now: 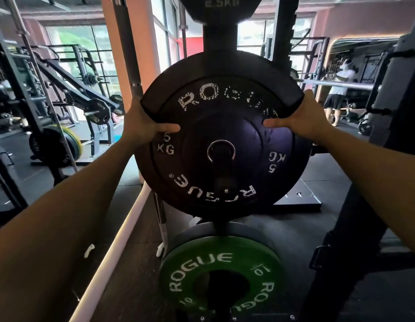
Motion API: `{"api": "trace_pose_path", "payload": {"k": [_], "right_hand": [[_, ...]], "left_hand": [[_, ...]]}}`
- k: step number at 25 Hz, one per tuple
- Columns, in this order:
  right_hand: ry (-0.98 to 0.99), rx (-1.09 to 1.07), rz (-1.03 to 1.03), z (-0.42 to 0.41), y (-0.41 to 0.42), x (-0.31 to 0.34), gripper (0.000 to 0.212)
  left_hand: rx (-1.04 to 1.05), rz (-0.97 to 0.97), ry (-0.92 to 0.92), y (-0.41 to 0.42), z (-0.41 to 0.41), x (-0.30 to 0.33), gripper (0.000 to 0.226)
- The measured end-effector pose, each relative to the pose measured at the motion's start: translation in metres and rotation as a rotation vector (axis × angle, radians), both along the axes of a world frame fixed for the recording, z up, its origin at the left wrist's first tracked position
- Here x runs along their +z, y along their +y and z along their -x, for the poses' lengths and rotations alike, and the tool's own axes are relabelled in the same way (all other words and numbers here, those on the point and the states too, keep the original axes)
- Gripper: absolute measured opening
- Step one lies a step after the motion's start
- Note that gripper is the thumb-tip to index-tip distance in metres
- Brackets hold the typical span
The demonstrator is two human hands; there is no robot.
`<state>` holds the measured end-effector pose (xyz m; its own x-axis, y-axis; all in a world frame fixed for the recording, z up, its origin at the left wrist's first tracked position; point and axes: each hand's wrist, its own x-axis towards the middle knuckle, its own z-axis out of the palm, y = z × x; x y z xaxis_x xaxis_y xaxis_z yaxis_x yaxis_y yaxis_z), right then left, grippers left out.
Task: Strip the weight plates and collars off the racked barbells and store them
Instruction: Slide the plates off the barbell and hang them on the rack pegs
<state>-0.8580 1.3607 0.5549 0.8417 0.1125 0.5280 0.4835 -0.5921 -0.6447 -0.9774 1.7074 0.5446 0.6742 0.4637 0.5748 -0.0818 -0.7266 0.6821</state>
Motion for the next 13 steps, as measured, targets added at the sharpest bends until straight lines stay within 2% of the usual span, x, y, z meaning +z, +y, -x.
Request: {"api": "trace_pose_path", "payload": {"k": [3, 7, 10, 13], "right_hand": [[-0.015, -0.010, -0.003, -0.026, 0.006, -0.003, 0.101], [-0.010, 0.004, -0.022, -0.050, 0.010, -0.005, 0.105], [-0.041, -0.009, -0.019, -0.043, 0.011, -0.005, 0.105], [0.003, -0.048, 0.014, -0.028, 0.012, -0.002, 0.102]], "left_hand": [[0.004, -0.006, 0.000, 0.011, -0.023, -0.001, 0.112], [0.022, 0.004, 0.022, 0.021, -0.040, 0.001, 0.110], [0.027, -0.003, 0.004, 0.015, -0.035, -0.004, 0.112], [0.039, -0.034, 0.062, 0.010, -0.023, -0.005, 0.108]]}}
